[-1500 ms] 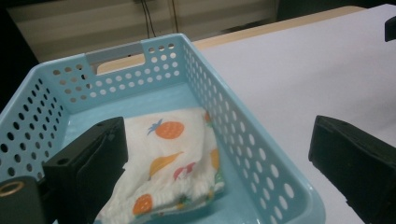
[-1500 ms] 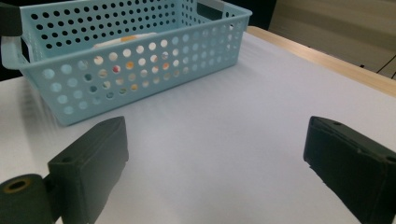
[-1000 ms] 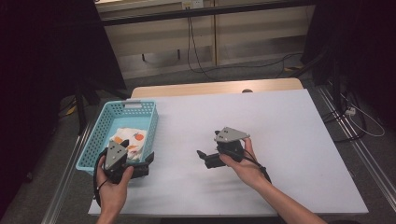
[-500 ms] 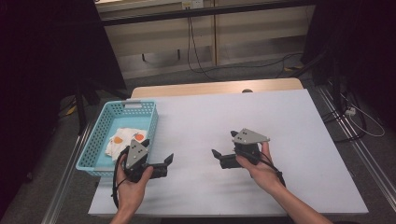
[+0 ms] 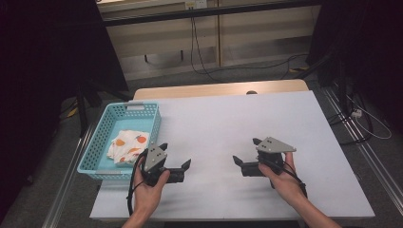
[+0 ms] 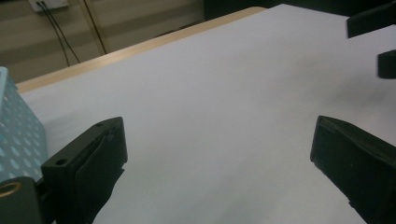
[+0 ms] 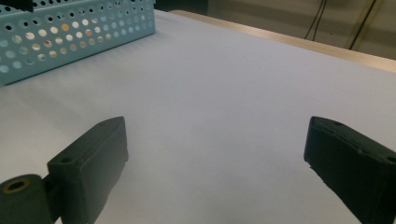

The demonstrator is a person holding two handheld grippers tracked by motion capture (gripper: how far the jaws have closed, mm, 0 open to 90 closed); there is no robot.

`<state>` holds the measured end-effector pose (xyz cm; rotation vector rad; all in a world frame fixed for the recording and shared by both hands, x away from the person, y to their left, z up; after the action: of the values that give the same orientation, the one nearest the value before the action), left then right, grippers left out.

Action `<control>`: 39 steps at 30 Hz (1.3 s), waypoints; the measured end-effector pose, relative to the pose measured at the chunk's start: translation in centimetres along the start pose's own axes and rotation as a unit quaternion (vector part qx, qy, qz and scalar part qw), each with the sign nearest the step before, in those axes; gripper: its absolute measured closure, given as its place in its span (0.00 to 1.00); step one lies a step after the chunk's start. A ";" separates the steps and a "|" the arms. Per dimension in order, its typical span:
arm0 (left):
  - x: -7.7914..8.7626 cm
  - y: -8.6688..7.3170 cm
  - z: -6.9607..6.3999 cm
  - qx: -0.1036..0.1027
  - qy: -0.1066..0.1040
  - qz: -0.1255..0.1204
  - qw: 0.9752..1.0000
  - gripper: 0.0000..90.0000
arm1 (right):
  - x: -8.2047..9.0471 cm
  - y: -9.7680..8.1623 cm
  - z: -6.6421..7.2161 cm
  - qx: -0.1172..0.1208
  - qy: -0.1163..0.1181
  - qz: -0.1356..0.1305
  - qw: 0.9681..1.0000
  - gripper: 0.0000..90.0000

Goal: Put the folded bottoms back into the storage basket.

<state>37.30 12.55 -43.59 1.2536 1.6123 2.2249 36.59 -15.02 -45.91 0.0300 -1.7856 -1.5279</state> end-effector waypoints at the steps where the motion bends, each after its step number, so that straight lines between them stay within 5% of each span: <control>1: -0.1 -0.2 0.0 0.005 -0.006 0.003 1.000 0.04 | 0.2 -0.3 -0.2 0.000 -0.005 0.001 1.000 0.07; 20: 0.3 -1.6 0.6 0.002 0.005 0.017 1.000 0.04 | 6.0 -5.3 -4.6 -0.058 -0.079 0.010 0.995 0.07; 39: 0.7 -3.0 0.7 0.009 0.015 0.018 1.000 0.04 | 7.7 -7.2 -4.7 -0.064 -0.097 -0.002 0.993 0.06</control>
<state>36.26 14.74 -45.65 1.2702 1.6376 2.2661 30.59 -24.60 -48.05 -0.1829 -1.8332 -1.6934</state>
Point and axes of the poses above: each handheld gripper's, and its own axes: x roughly backward along the jaws, y roughly out of its top, z roughly to its left, the point moved 6 cm from there along -x, roughly forward along the jaws, and after that the axes turned 9 degrees about z, right-handed, at the moved point
